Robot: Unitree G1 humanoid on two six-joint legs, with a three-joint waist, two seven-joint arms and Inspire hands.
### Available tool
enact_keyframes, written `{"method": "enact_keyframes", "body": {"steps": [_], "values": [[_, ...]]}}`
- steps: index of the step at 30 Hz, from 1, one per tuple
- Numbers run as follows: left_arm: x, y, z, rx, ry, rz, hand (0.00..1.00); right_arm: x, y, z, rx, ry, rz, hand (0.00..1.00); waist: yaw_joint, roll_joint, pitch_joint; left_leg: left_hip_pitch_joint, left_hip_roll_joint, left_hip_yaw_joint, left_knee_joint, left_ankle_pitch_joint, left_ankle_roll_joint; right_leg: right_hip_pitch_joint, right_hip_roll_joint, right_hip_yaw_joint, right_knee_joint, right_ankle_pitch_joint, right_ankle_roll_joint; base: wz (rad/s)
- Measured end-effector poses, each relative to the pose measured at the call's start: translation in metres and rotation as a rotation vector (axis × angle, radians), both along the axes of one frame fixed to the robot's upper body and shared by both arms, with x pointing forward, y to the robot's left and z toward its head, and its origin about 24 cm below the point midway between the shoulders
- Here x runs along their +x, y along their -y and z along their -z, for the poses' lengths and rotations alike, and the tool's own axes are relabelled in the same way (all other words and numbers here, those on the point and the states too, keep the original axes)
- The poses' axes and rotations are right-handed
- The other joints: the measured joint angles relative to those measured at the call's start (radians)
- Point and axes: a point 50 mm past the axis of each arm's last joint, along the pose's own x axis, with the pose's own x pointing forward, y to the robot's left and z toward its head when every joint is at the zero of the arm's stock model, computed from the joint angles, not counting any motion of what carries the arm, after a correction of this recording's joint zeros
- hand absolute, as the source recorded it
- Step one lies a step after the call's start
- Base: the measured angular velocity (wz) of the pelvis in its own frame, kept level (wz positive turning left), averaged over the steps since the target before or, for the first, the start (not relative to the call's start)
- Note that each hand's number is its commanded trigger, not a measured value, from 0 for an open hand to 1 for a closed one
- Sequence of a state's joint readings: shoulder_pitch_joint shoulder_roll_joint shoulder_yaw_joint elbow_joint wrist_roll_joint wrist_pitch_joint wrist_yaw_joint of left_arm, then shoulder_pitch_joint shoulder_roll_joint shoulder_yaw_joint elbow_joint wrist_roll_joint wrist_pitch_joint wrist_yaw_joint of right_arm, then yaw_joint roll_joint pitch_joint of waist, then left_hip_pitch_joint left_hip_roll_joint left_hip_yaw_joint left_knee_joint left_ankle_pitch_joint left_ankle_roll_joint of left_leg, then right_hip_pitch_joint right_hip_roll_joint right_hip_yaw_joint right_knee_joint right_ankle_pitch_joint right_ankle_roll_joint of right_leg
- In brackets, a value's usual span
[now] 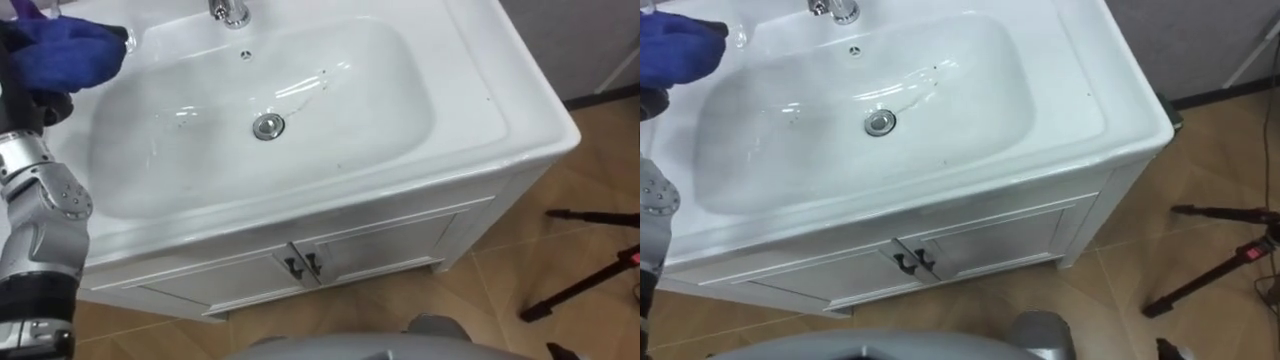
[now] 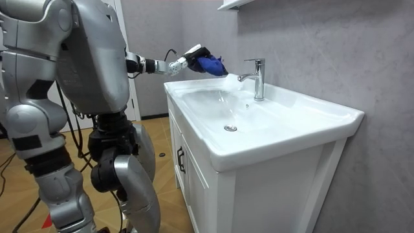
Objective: Wipe basin
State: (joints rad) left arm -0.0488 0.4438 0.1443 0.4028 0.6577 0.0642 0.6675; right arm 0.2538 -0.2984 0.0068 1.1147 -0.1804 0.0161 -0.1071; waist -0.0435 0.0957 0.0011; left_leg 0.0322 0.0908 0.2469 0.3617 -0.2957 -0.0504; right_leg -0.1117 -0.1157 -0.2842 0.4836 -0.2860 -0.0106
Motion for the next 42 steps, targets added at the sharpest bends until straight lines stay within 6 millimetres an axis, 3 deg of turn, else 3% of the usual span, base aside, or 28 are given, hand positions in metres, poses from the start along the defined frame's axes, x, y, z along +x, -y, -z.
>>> {"method": "enact_keyframes", "body": {"steps": [7, 11, 25, 29, 31, 42], "values": [[-0.012, -0.008, 0.014, -0.014, -0.06, -0.047, 1.0, -0.009, 0.0, 0.0, -0.001, -0.026, 0.008, 0.0, 0.003, -0.005, 0.0032, 0.011, -0.007, 0.001, -0.019, 0.0, 0.0, -0.011, -0.003, 0.015, 0.018, -0.007, 0.0, -0.03], [-0.018, -0.011, 0.017, -0.016, -0.071, -0.058, 1.0, -0.012, 0.0, 0.0, 0.012, -0.037, 0.013, 0.0, 0.012, -0.006, 0.0007, 0.009, -0.012, 0.001, -0.019, 0.0, 0.0, -0.012, -0.004, 0.031, 0.022, -0.007, 0.003, 0.0], [-0.04, -0.027, 0.022, 0.002, -0.077, -0.155, 1.0, -0.018, -0.001, 0.0, 0.016, -0.043, 0.032, 0.0, 0.049, 0.007, -0.0152, 0.015, -0.012, -0.02, -0.023, 0.0, 0.0, 0.011, -0.006, 0.005, 0.003, 0.002, 0.003, 0.04], [-0.042, -0.03, 0.021, 0.004, -0.076, -0.174, 1.0, -0.018, 0.0, 0.0, 0.016, -0.052, 0.037, 0.0, 0.056, 0.005, -0.0132, 0.017, -0.013, -0.026, -0.025, 0.0, 0.0, 0.016, -0.007, -0.001, 0.001, 0.001, 0.004, 0.05], [-0.043, -0.031, 0.022, 0.004, -0.08, -0.185, 1.0, -0.019, -0.001, 0.0, 0.018, -0.057, 0.041, 0.0, 0.057, -0.003, -0.007, 0.019, -0.014, -0.029, -0.025, 0.0, 0.0, 0.02, -0.008, -0.004, 0.0, 0.0, 0.005, 0.04], [-0.062, -0.028, 0.041, -0.023, -0.151, -0.224, 1.0, -0.015, 0.002, 0.0, 0.011, -0.054, 0.066, 0.0, 0.042, -0.01, -0.0038, 0.014, -0.015, -0.038, -0.037, 0.0, 0.0, 0.021, -0.009, -0.009, -0.001, -0.004, 0.008, 0.01]]}}
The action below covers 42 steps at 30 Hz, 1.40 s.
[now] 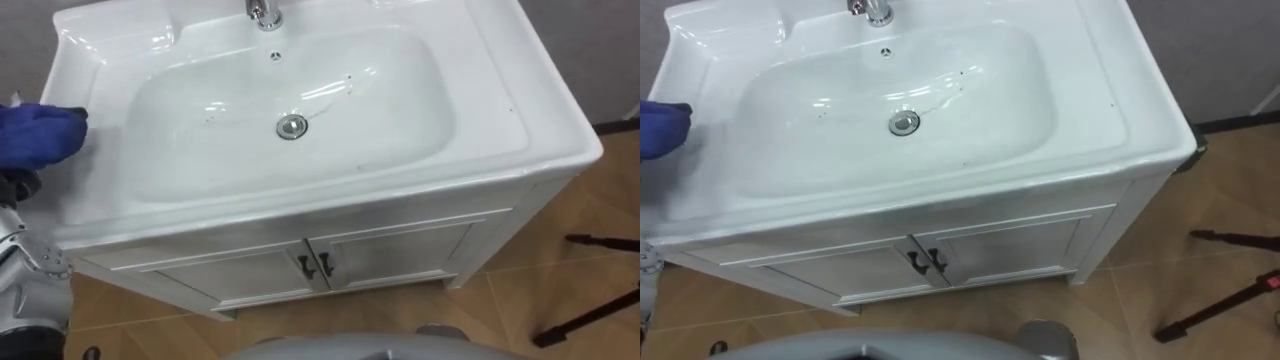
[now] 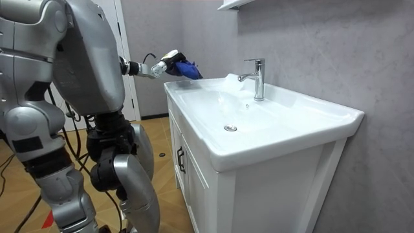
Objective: Wipe basin
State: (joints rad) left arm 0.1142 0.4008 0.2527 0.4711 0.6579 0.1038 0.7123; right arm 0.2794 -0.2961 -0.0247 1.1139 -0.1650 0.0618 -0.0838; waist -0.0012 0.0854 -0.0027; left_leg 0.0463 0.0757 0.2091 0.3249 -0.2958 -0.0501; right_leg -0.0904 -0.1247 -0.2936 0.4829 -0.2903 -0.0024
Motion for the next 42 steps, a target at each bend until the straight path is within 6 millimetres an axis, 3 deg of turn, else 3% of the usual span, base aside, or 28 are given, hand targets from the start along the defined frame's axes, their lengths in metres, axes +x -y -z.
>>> {"method": "enact_keyframes", "body": {"steps": [10, 12, 14, 17, 22, 35, 42], "values": [[-0.012, 0.004, 0.017, -0.047, -0.073, -0.054, 1.0, -0.003, -0.013, 0.006, 0.042, -0.033, 0.019, 0.0, -0.015, -0.015, -0.0078, -0.006, 0.002, -0.007, 0.004, 0.0, 0.0, 0.004, 0.004, -0.007, -0.019, 0.001, 0.002, 0.02], [-0.012, 0.004, 0.018, -0.051, -0.082, -0.055, 0.68, -0.003, -0.013, 0.006, 0.04, -0.04, 0.022, 0.0, -0.018, -0.012, -0.0062, -0.006, 0.001, -0.007, 0.003, 0.0, 0.0, 0.005, 0.004, -0.007, -0.021, 0.001, 0.003, 0.0], [-0.013, 0.004, 0.018, -0.054, -0.087, -0.059, 0.25, -0.004, -0.013, 0.006, 0.039, -0.043, 0.024, 0.0, -0.019, -0.013, -0.0062, -0.005, 0.002, -0.004, 0.001, 0.0, 0.0, 0.004, 0.004, -0.007, -0.021, 0.001, 0.003, -0.02], [-0.015, 0.004, 0.02, -0.057, -0.1, -0.07, 0.0, -0.001, -0.012, 0.005, 0.035, -0.04, 0.024, 0.0, -0.019, -0.011, -0.0043, -0.003, 0.001, 0.002, 0.0, 0.0, 0.0, 0.002, 0.005, -0.001, -0.019, -0.001, 0.003, -0.05], [-0.016, 0.008, 0.024, -0.075, -0.102, -0.074, 0.0, 0.004, -0.012, 0.005, 0.034, -0.021, 0.017, 0.0, -0.02, -0.008, -0.0002, -0.002, 0.001, 0.006, 0.0, 0.0, 0.0, 0.0, 0.006, 0.008, -0.017, -0.003, 0.005, -0.01], [-0.014, 0.013, 0.026, -0.13, -0.056, -0.055, 0.0, 0.006, -0.011, 0.004, 0.036, 0.002, 0.008, 0.0, -0.028, -0.013, -0.0032, 0.0, 0.0, 0.001, 0.003, 0.0, 0.0, 0.005, 0.007, 0.014, -0.015, -0.004, 0.005, 0.01], [-0.013, 0.014, 0.026, -0.193, -0.011, -0.059, 0.0, 0.007, -0.012, 0.004, 0.038, 0.013, 0.003, 0.0, -0.036, -0.01, -0.0006, 0.004, 0.0, -0.003, 0.01, 0.0, 0.0, 0.016, 0.006, 0.013, -0.018, -0.004, 0.005, 0.02]]}}
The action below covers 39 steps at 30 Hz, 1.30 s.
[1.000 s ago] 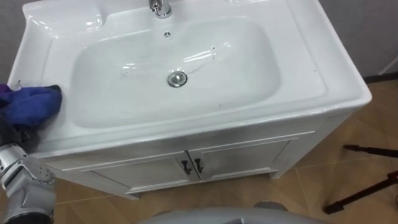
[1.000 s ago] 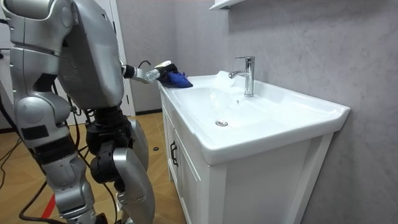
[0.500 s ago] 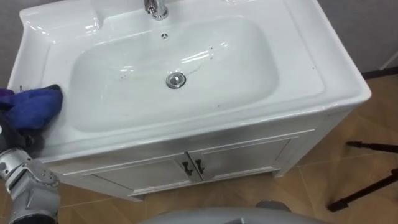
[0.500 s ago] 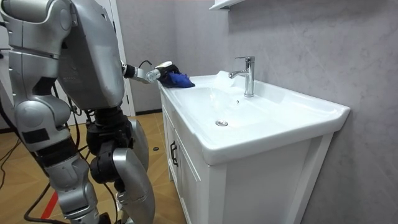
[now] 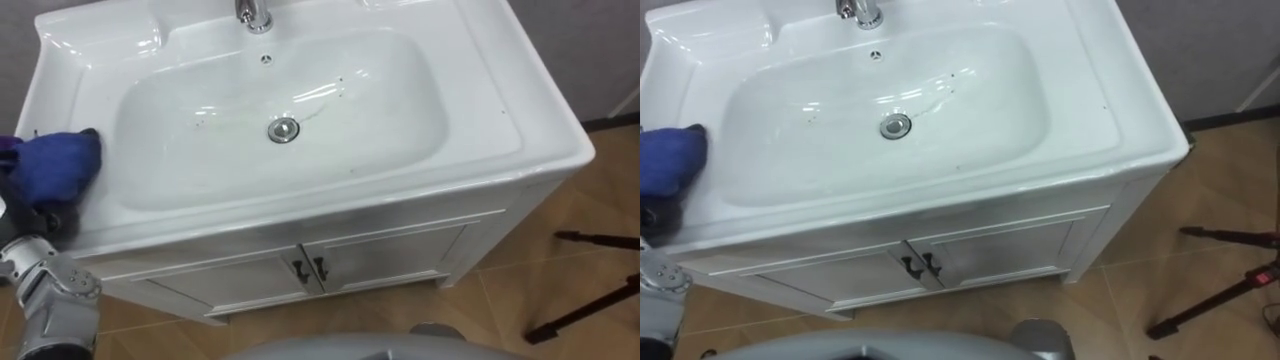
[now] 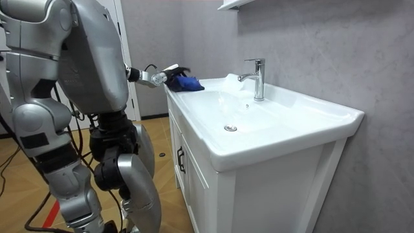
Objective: Wipe basin
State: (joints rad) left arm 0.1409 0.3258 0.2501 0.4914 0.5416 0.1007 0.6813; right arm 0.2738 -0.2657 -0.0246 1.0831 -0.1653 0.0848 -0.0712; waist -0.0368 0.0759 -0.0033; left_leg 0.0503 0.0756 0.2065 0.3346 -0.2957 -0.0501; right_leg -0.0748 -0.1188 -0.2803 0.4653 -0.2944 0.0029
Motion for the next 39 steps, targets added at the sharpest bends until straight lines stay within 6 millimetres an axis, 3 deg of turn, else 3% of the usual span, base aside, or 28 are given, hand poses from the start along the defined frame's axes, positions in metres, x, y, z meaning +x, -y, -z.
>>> {"method": "enact_keyframes", "body": {"steps": [6, 16, 29, 39], "values": [[0.0, 0.0, 0.001, -0.059, 0.027, -0.01, 0.0, 0.0, 0.0, 0.0, 0.001, 0.001, -0.002, 0.0, -0.005, 0.012, 0.0065, 0.0, -0.001, -0.002, 0.0, 0.0, 0.0, -0.002, -0.001, 0.001, 0.002, 0.0, 0.0, 0.0], [0.004, 0.0, 0.0, -0.12, 0.083, -0.031, 0.0, 0.003, -0.001, 0.001, 0.003, 0.0, -0.01, 0.0, -0.012, 0.017, 0.0056, -0.008, -0.004, -0.006, -0.007, 0.0, 0.0, -0.014, -0.001, 0.0, 0.003, 0.0, 0.0, 0.0], [0.042, 0.016, -0.036, -0.124, 0.252, 0.112, 0.0, 0.018, -0.004, 0.002, 0.019, 0.042, -0.018, 0.0, -0.012, -0.001, 0.0096, -0.01, -0.003, -0.006, -0.006, 0.0, 0.0, -0.011, 0.002, 0.0, -0.003, 0.0, 0.001, -0.01], [0.063, 0.029, -0.074, -0.095, 0.42, 0.229, 0.0, 0.021, -0.005, 0.002, 0.024, 0.064, -0.026, 0.0, -0.012, 0.022, 0.0066, -0.002, -0.003, -0.015, -0.019, 0.0, 0.0, 0.004, 0.002, -0.018, -0.017, 0.004, 0.005, 0.03]]}}
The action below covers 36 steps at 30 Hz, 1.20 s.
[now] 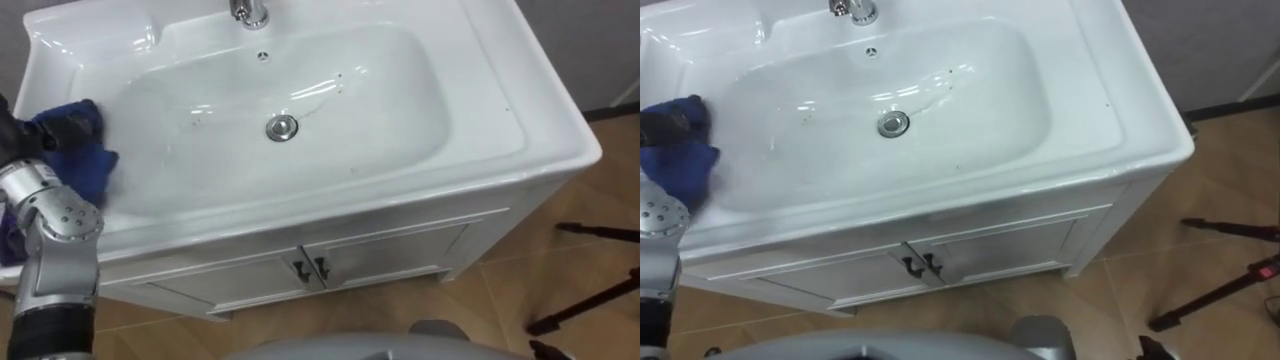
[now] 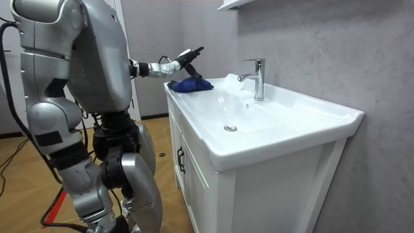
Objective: Wipe basin
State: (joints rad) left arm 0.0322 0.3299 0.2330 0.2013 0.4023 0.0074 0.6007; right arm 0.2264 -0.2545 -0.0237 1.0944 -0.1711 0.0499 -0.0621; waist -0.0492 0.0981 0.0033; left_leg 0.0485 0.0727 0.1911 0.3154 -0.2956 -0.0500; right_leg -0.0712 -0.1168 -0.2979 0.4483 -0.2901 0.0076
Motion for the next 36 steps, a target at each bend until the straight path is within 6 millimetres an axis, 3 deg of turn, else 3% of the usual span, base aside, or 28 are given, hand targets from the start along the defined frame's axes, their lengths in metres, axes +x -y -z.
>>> {"method": "enact_keyframes", "body": {"steps": [11, 17, 25, 36], "values": [[0.005, 0.002, -0.001, -0.019, -0.029, 0.049, 0.0, -0.006, -0.004, 0.002, 0.012, -0.009, 0.009, 0.0, 0.002, -0.005, 0.004, -0.002, 0.0, 0.0, -0.002, 0.0, 0.0, 0.001, 0.0, -0.004, -0.006, 0.0, 0.0, 0.0], [0.005, 0.002, -0.001, -0.018, -0.027, 0.047, 0.0, -0.01, -0.005, 0.002, 0.015, -0.02, 0.012, 0.0, 0.008, 0.002, 0.0011, 0.001, 0.002, 0.0, -0.008, 0.0, 0.0, -0.001, 0.005, -0.003, -0.017, 0.002, 0.001, -0.01], [0.006, 0.0, -0.01, -0.003, -0.003, 0.037, 0.0, -0.01, -0.004, 0.003, -0.013, -0.033, 0.023, 0.0, 0.04, 0.003, 0.0002, 0.005, 0.004, -0.005, -0.016, 0.0, 0.0, 0.003, 0.012, 0.002, -0.017, 0.002, 0.001, -0.01], [-0.013, -0.041, -0.04, 0.085, 0.165, -0.194, 0.0, -0.02, -0.003, 0.003, -0.034, -0.055, 0.03, 0.0, 0.085, 0.007, 0.0014, 0.016, 0.003, -0.018, -0.019, 0.0, 0.0, 0.033, 0.013, -0.009, -0.036, 0.001, 0.005, 0.03]]}}
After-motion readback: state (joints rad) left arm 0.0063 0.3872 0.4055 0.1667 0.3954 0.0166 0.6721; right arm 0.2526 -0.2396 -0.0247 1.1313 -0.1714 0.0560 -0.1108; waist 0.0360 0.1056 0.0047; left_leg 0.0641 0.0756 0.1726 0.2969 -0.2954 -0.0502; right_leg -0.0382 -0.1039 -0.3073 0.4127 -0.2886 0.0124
